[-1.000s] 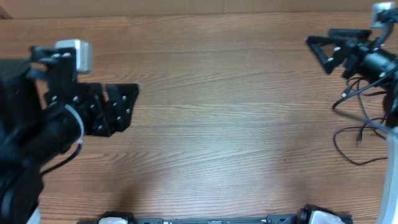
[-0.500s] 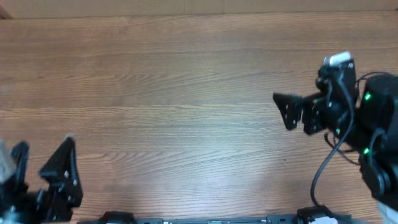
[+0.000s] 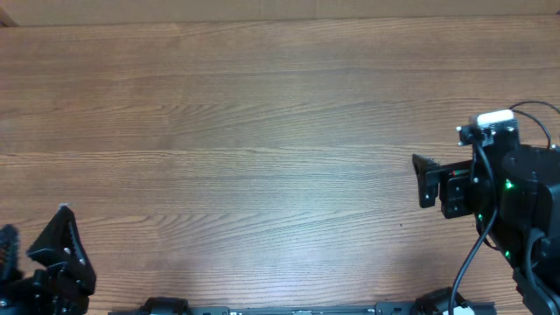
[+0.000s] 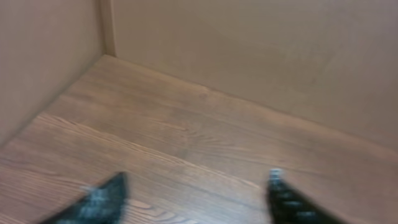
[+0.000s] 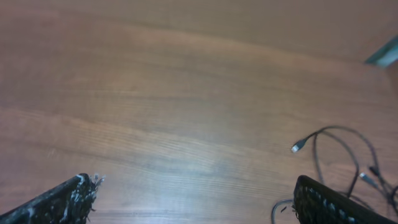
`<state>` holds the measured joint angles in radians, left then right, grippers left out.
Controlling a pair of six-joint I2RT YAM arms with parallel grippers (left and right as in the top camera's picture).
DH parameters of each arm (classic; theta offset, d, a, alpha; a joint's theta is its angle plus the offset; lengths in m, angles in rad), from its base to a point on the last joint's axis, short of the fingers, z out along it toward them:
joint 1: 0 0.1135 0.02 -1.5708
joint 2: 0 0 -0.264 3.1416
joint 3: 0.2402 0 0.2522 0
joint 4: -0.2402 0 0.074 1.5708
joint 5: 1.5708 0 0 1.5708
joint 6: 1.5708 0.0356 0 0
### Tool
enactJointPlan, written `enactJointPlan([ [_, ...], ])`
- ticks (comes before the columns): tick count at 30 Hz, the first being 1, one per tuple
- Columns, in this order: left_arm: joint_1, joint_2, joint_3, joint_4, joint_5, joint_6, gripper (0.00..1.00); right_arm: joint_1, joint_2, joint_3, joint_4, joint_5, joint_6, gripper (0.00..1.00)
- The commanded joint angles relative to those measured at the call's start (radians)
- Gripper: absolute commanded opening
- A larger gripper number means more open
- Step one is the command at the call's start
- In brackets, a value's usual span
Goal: Untangle cables
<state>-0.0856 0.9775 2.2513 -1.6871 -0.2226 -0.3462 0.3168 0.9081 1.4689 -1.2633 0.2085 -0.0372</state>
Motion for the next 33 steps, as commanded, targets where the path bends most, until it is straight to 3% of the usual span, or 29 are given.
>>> enactJointPlan([
  [1, -0.006, -0.007, 0.000, 0.008, -0.041, -0.048, 1.00, 0.008, 0.001, 0.006, 0.040, 0.060, 0.018, 1.00],
  [12, -0.006, -0.007, 0.000, 0.026, -0.015, -0.089, 1.00, 0.008, 0.008, 0.005, 0.037, 0.060, 0.018, 1.00],
  [23, -0.006, -0.007, 0.000, 0.011, 0.346, -0.089, 1.00, 0.008, 0.008, 0.005, 0.037, 0.060, 0.018, 1.00],
  [30, -0.006, -0.007, 0.000, -0.002, 0.375, -0.088, 1.00, 0.008, 0.008, 0.005, 0.037, 0.060, 0.018, 1.00],
  [33, -0.006, -0.007, 0.000, 0.003, 0.323, -0.082, 1.00, 0.008, 0.008, 0.005, 0.037, 0.060, 0.018, 1.00],
])
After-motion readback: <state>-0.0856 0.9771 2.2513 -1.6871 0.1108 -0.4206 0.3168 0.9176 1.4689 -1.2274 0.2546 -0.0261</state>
